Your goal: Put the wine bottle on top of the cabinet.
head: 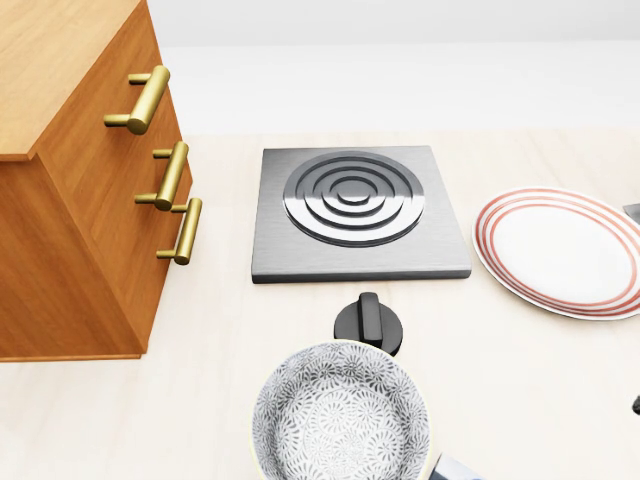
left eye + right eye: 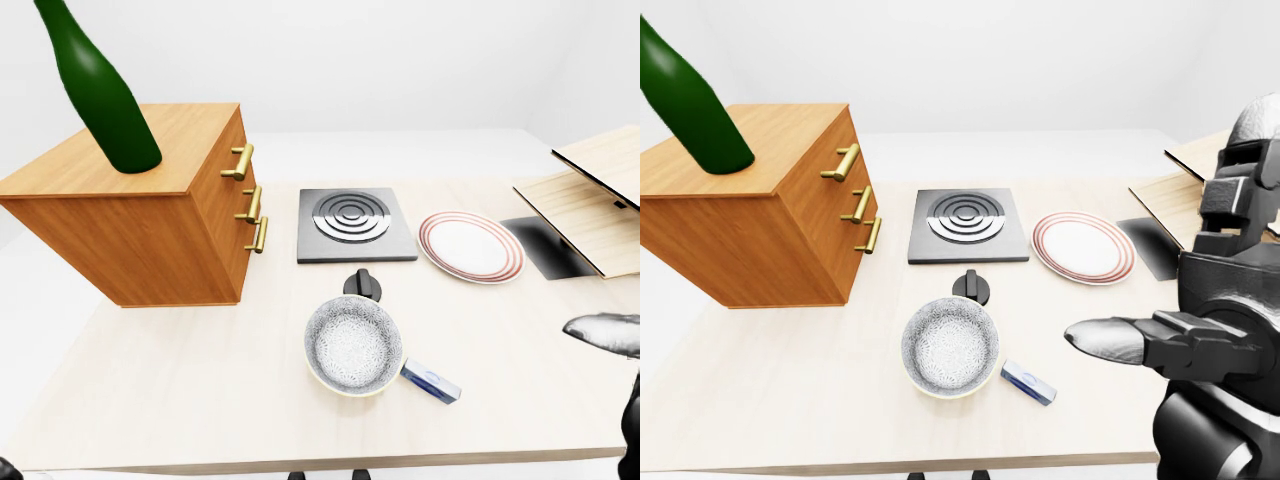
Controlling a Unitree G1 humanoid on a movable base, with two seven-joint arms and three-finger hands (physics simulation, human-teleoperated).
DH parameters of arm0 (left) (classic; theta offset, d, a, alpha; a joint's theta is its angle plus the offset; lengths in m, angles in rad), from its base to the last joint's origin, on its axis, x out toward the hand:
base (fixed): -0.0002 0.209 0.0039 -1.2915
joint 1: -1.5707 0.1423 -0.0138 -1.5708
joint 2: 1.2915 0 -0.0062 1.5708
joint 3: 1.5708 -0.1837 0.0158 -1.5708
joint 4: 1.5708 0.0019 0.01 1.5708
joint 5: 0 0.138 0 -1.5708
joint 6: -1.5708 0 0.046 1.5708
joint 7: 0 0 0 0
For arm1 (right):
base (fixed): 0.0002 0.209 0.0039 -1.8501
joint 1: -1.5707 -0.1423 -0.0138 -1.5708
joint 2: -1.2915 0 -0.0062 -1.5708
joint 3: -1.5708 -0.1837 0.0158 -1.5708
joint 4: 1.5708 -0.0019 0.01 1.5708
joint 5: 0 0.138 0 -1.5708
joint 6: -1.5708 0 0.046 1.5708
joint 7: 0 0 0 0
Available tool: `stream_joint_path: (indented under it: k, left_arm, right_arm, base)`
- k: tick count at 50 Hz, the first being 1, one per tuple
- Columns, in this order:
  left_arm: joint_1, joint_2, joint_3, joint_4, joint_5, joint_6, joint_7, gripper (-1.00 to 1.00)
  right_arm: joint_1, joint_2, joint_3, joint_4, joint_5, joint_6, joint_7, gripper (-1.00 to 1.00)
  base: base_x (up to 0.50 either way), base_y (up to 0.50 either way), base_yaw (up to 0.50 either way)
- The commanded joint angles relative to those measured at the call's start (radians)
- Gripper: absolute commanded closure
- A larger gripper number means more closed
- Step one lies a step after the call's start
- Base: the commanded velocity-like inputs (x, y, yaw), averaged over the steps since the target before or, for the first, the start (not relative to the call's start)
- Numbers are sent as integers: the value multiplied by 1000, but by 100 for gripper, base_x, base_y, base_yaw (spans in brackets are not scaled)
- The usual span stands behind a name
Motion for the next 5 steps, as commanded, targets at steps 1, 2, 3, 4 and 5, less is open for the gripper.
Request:
stream_joint_path:
  k: [1,2,3,4,5]
  left_arm:
    - [483,-588,20,-366,234,0,-340,-100]
    - [521,-661,-9,-356,291,0,-399,-100]
    - [546,-707,-34,-350,334,0,-440,-100]
    - [563,-737,-53,-345,366,0,-470,-100]
    - [598,-795,-94,-318,409,0,-521,-100]
  right_arm:
    - [295,-139,287,-7,16,0,-160,-100]
    - [337,-149,355,-7,-40,0,-158,-100]
    - [372,-159,407,-7,-74,0,-165,-100]
    - [397,-167,446,-7,-105,0,-175,-100]
    - [434,-160,513,-7,-176,0,-169,-100]
  base:
    - [0,0,0]
    - [0,0,0]
    - [0,0,0]
    - [0,0,0]
    - [0,0,0]
